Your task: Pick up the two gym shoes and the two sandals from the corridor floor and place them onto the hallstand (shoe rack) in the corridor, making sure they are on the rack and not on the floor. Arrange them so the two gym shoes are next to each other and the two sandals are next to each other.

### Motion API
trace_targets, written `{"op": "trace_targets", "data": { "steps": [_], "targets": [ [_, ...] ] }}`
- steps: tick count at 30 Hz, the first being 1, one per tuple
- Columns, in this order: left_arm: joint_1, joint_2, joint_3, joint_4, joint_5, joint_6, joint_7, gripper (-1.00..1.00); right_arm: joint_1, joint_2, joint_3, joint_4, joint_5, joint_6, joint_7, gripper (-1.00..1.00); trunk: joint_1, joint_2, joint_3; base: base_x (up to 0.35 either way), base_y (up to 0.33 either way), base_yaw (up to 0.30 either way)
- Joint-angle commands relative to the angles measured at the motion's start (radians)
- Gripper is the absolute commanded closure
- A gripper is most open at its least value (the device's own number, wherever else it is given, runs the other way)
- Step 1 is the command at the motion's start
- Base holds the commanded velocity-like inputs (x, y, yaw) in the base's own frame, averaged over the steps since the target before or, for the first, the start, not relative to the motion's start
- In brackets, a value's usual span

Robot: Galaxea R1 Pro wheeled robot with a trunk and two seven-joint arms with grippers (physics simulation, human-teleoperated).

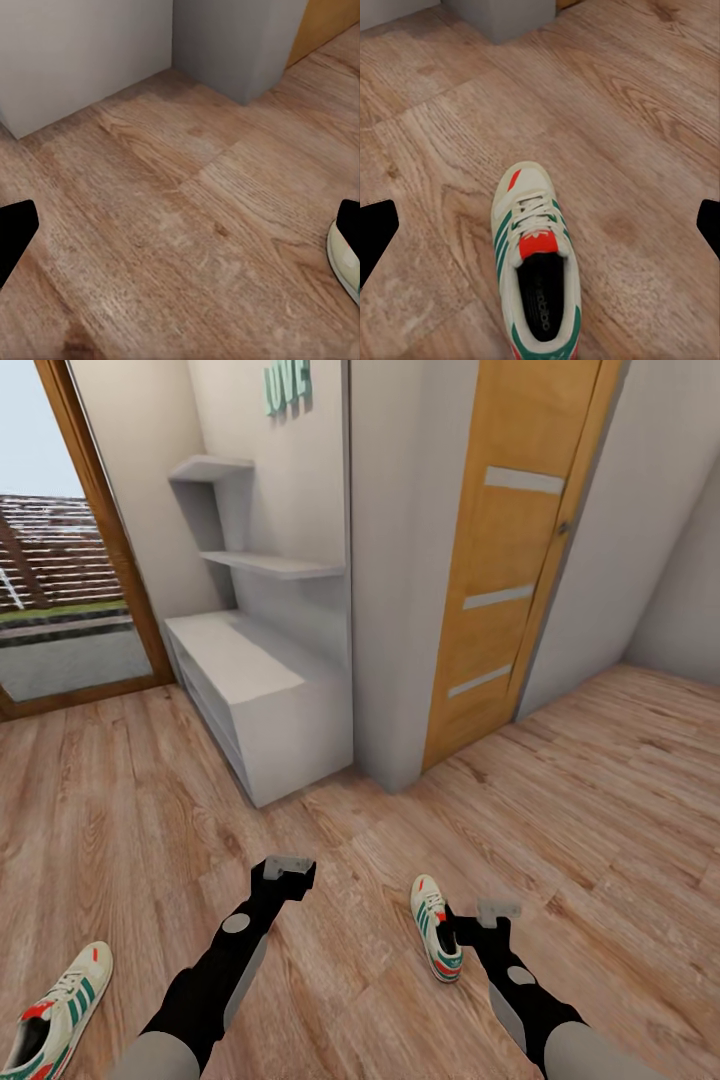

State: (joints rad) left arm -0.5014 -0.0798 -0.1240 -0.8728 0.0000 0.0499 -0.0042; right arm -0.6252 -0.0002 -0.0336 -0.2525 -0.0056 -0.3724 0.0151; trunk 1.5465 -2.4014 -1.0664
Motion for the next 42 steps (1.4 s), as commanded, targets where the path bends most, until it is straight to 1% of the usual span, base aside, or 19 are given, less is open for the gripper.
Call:
{"op": "trace_targets", "data": {
  "steps": [1,14,42],
  "targets": [
    [0.000,0.000,0.000,-0.002,0.000,0.005,0.000,-1.00,-0.001,0.000,-0.003,0.001,0.000,-0.003,0.002,-1.00,0.004,-0.008,-0.006,0.000,0.000,0.000],
    [0.000,0.000,0.000,-0.002,0.000,0.005,0.000,-1.00,-0.001,0.000,-0.003,0.001,0.001,-0.003,0.002,-1.00,0.054,-0.099,-0.068,0.000,0.000,0.000],
    [0.000,0.000,0.000,-0.002,0.000,0.005,0.000,-1.00,-0.001,0.000,-0.003,0.001,-0.001,-0.003,0.000,-1.00,0.066,-0.105,-0.221,0.000,0.000,0.000]
  ]
}}
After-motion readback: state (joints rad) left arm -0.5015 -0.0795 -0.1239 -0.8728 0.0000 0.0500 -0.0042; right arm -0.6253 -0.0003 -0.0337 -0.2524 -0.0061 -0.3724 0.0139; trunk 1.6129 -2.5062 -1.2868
